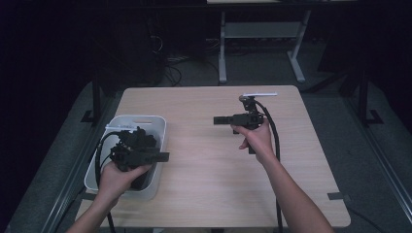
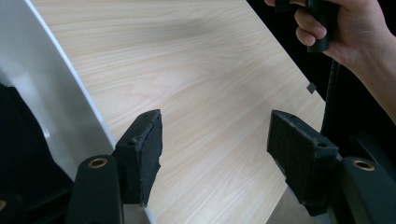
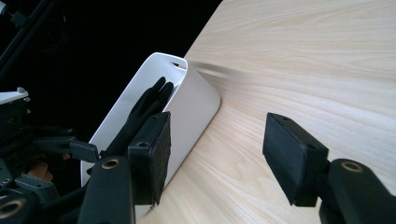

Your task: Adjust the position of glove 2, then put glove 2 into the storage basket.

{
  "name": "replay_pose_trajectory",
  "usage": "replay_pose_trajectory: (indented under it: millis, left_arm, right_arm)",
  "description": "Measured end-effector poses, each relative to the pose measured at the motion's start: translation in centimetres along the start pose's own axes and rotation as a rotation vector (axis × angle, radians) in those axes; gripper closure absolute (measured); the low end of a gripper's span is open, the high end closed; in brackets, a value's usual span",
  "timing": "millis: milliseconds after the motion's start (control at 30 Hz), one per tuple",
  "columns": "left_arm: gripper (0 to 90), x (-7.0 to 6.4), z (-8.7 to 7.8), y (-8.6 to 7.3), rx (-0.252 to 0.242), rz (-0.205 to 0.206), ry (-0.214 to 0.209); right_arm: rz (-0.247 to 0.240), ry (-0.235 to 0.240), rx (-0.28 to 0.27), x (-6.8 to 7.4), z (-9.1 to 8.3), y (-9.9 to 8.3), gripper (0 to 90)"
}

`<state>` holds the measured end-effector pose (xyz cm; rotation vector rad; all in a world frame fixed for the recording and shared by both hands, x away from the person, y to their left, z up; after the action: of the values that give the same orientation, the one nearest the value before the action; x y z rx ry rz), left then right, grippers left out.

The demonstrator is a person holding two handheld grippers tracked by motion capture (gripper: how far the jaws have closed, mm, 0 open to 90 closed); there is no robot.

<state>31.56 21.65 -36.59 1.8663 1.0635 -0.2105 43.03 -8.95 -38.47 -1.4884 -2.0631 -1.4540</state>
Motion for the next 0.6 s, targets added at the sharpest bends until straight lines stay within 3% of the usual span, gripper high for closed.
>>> replay_pose_trajectory:
  millis: [600]
  left_arm:
    - [34.9, -1.5, 2.8, 0.6, 0.033, 0.022, -0.047]
  right_arm:
    - [0.055, -0.020, -0.044, -2.9, -3.4, -1.3, 41.2]
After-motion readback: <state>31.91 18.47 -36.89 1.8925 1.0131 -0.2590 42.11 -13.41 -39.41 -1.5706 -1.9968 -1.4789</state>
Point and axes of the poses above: each handheld gripper's, and its own axes: z roughly forward along the jaws, y roughly out of its top, x roughly to its left, the point moved 4 cm from there along z, roughly forward along the jaws, and after that the axes turned 5 degrees about -y, right-handed, at the moved point
